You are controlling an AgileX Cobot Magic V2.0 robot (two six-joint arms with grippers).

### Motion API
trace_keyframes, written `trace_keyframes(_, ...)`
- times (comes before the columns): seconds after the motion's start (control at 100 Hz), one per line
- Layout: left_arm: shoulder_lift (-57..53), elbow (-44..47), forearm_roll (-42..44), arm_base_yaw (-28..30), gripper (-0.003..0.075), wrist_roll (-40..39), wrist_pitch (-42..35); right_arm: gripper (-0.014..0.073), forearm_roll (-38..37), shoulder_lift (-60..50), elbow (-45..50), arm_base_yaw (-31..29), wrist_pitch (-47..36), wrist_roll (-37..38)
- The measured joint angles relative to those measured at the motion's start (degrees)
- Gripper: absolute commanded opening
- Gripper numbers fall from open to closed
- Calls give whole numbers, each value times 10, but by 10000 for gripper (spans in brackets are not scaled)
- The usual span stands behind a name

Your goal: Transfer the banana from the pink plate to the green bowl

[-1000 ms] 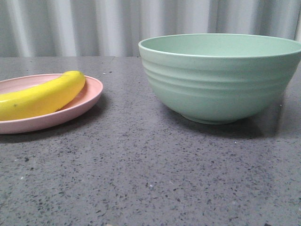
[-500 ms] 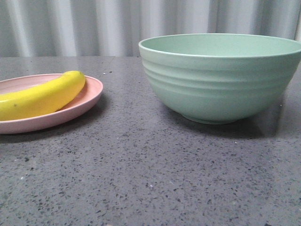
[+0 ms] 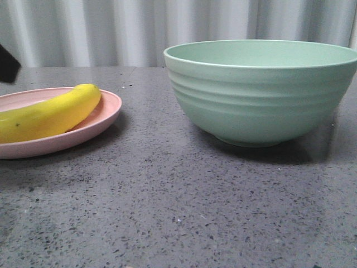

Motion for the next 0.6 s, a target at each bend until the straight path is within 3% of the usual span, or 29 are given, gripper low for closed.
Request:
trace_keyframes(0.4, 118, -35, 20, -11, 467, 40, 29, -64, 0, 1, 0, 0, 3, 0)
trace_keyframes(0.5, 135, -35, 23, -11, 402, 40, 29, -64, 0, 1, 0, 0, 3, 0)
trace_keyframes(0.6, 147, -36, 24, -11, 269, 42, 25, -64, 0, 1, 0, 0, 3, 0)
